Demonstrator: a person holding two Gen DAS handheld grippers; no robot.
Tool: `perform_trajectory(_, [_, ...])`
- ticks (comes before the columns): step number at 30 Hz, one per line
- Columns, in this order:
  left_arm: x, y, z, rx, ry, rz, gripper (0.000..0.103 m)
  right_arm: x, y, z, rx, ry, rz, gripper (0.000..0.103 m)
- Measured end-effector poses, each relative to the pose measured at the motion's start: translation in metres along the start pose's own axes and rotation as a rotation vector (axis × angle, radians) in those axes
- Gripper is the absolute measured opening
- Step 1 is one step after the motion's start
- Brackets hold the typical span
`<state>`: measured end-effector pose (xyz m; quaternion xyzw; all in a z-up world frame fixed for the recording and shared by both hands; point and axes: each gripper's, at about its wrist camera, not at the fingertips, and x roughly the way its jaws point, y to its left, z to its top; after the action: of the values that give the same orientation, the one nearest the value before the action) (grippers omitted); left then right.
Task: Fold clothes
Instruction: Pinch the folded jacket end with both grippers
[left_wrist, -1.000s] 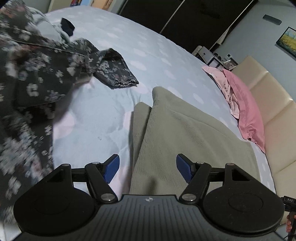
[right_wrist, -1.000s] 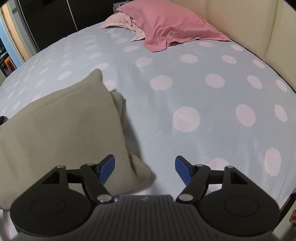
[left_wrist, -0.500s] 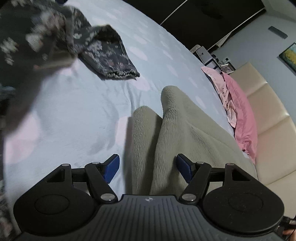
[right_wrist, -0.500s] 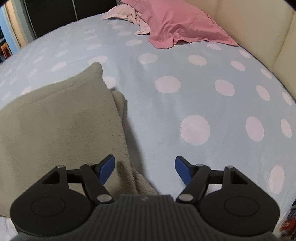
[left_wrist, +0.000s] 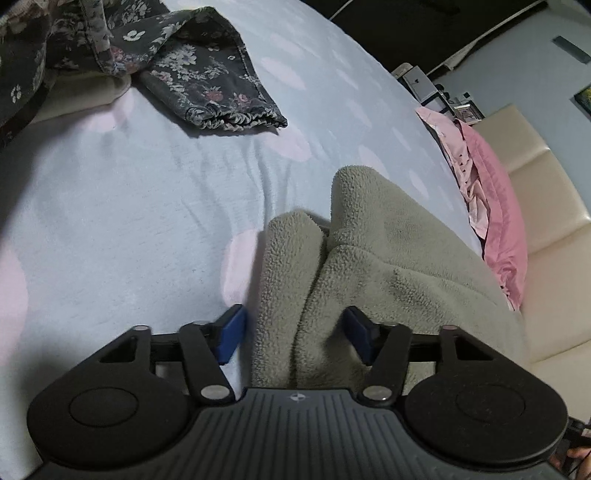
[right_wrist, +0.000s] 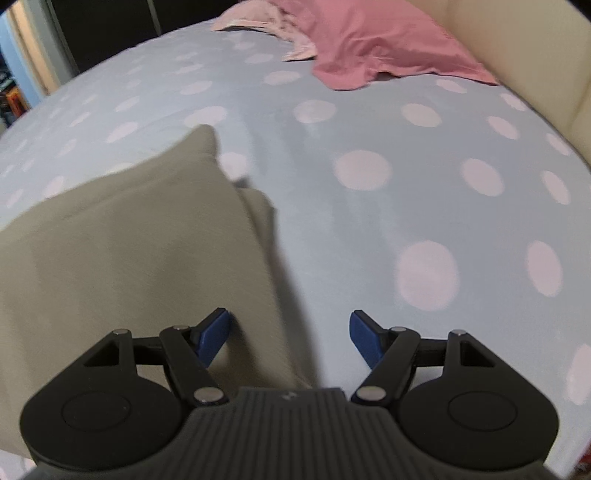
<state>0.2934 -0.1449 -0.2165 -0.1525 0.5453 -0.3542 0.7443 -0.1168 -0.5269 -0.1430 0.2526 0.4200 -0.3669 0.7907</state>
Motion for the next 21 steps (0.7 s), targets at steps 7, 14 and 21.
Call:
perform_trajectory(7, [0.004, -0.019, 0.002, 0.009, 0.040, 0.087, 0.035, 0.019, -0.002, 0.021, -0.034, -0.011, 0.142, 0.074])
perform_trajectory(14, [0.004, -0.024, 0.005, 0.018, 0.076, 0.132, 0.032, 0.044, -0.035, 0.050, 0.110, 0.026, 0.336, 0.082])
perform_trajectory(21, [0.009, -0.030, 0.008, 0.016, 0.102, 0.175, 0.032, 0.111, -0.058, 0.054, 0.255, 0.216, 0.545, 0.089])
